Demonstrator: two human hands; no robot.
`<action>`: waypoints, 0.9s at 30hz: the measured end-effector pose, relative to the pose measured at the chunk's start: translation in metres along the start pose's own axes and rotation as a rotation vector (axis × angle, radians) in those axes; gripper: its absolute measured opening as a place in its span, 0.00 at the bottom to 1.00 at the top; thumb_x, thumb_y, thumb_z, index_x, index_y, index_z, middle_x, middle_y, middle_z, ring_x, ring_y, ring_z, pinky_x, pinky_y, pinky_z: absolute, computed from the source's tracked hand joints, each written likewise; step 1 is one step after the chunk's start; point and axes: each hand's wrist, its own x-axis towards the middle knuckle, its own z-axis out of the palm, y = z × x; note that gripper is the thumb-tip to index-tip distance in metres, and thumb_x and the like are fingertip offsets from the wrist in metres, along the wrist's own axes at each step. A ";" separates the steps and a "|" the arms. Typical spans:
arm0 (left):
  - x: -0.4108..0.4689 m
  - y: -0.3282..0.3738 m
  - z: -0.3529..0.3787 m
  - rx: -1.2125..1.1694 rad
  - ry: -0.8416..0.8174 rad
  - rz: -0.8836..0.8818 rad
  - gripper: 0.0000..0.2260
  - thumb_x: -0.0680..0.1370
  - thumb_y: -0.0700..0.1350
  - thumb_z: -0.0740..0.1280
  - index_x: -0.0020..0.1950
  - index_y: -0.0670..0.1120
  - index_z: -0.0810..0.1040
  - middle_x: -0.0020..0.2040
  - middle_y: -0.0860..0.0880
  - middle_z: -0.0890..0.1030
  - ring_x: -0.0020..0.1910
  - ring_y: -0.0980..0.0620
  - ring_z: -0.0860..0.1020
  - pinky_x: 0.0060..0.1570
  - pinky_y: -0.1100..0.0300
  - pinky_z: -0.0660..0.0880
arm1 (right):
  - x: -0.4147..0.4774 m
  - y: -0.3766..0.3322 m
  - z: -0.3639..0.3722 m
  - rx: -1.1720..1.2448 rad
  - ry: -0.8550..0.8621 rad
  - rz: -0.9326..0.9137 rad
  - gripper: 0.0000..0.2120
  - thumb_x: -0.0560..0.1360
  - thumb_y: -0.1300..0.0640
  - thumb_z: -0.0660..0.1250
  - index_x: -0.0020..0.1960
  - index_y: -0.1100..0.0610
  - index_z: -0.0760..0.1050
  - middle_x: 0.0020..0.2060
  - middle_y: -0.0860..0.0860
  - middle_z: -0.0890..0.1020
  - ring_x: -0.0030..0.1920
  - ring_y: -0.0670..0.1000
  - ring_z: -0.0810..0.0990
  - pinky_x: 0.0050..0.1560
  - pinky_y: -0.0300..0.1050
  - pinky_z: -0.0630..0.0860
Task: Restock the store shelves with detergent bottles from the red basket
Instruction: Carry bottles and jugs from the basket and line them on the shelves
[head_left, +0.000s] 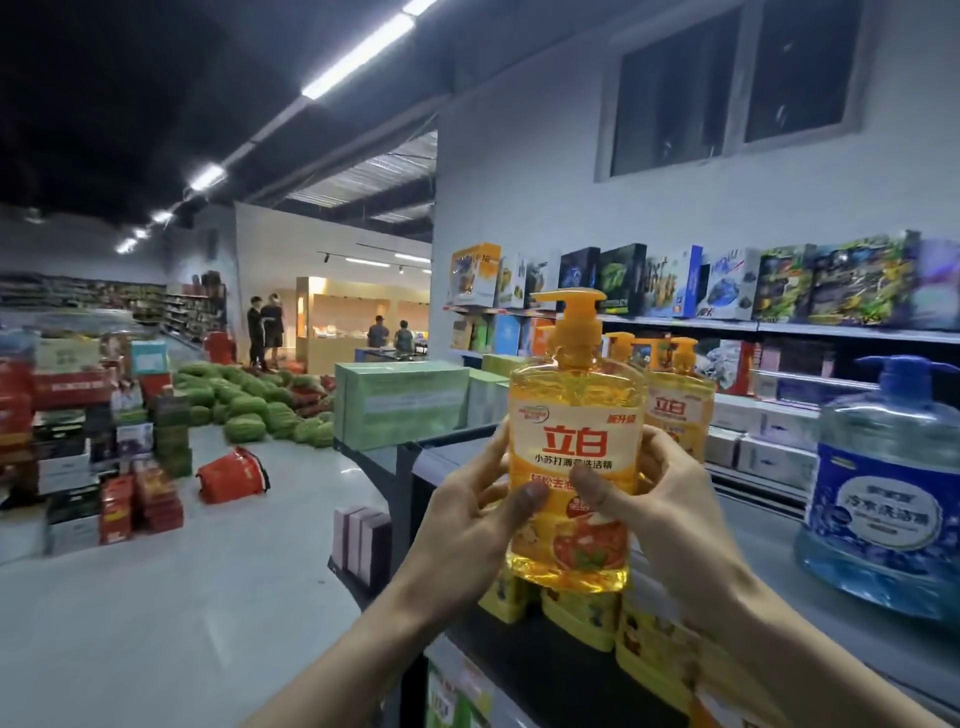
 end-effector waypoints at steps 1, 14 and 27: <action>0.014 -0.006 -0.002 0.016 0.000 0.018 0.26 0.83 0.46 0.67 0.81 0.54 0.67 0.66 0.52 0.84 0.66 0.52 0.82 0.59 0.55 0.82 | 0.014 0.003 -0.001 -0.016 0.003 -0.016 0.36 0.61 0.45 0.82 0.66 0.49 0.74 0.53 0.44 0.88 0.52 0.45 0.88 0.44 0.42 0.85; 0.190 -0.102 -0.013 0.064 -0.069 0.109 0.28 0.85 0.34 0.64 0.83 0.47 0.62 0.66 0.47 0.83 0.67 0.51 0.82 0.60 0.58 0.81 | 0.192 0.070 -0.036 -0.367 -0.034 -0.049 0.39 0.62 0.43 0.86 0.67 0.50 0.71 0.57 0.48 0.86 0.56 0.50 0.87 0.51 0.55 0.87; 0.261 -0.187 -0.012 0.019 -0.324 -0.009 0.26 0.84 0.35 0.64 0.79 0.55 0.66 0.69 0.49 0.80 0.71 0.51 0.78 0.65 0.52 0.80 | 0.226 0.132 -0.045 -0.553 0.083 0.131 0.29 0.68 0.46 0.84 0.63 0.44 0.74 0.55 0.43 0.86 0.56 0.46 0.85 0.50 0.42 0.85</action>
